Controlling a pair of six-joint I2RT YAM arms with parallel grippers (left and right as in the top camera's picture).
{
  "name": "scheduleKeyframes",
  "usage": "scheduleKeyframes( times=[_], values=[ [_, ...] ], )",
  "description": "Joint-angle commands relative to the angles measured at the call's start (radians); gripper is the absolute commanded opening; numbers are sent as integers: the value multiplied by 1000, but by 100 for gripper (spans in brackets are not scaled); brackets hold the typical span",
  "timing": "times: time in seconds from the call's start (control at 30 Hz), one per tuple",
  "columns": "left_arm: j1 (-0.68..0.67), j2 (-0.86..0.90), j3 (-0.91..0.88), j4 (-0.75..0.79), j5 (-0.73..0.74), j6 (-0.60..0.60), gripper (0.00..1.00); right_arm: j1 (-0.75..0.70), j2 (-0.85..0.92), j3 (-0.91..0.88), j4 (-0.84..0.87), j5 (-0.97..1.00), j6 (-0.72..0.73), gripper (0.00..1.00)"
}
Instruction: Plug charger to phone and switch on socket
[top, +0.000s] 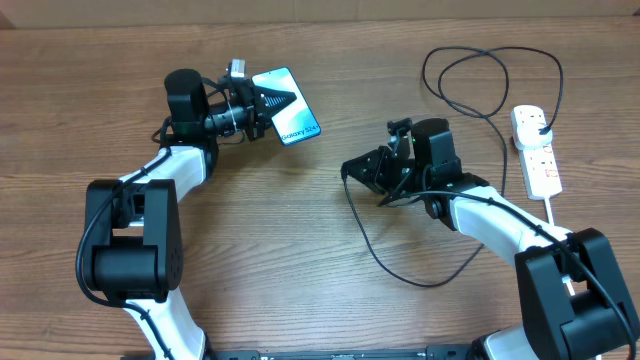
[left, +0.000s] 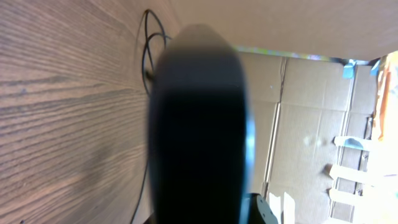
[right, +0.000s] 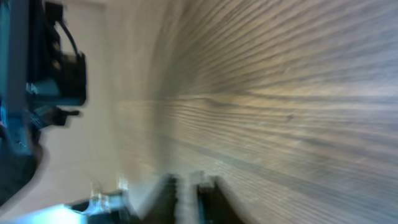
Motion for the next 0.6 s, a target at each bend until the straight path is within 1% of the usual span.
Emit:
scheduleKeyframes(
  times=[0.0, 0.03, 0.07, 0.1, 0.17, 0.23, 0.3, 0.37, 0.47, 0.57],
  values=[
    [1, -13, 7, 2, 26, 56, 4, -2, 4, 7, -14, 75, -164, 49],
    [1, -13, 7, 3, 26, 56, 4, -2, 4, 7, -19, 77, -190, 52],
    [1, -13, 7, 3, 26, 56, 4, -2, 4, 7, -24, 81, -208, 59],
    [1, -13, 7, 3, 26, 59, 4, -2, 4, 7, -24, 82, -223, 62],
    [1, -13, 7, 2, 32, 59, 4, -2, 4, 7, -23, 89, -227, 65],
    [1, -13, 7, 2, 39, 58, 4, -2, 3, 11, -23, 89, -228, 65],
    [1, -13, 7, 2, 41, 59, 4, 0, -3, 19, -30, 87, -267, 65],
    [3, -13, 7, 3, 39, 66, 4, 16, -17, 32, -51, 96, -325, 69],
    [13, -13, 7, 2, 39, 66, 4, 66, -42, 51, -113, 196, -415, 72],
    [29, -13, 7, 2, 36, 65, 4, 147, -47, 61, -169, 349, -495, 72]
  ],
)
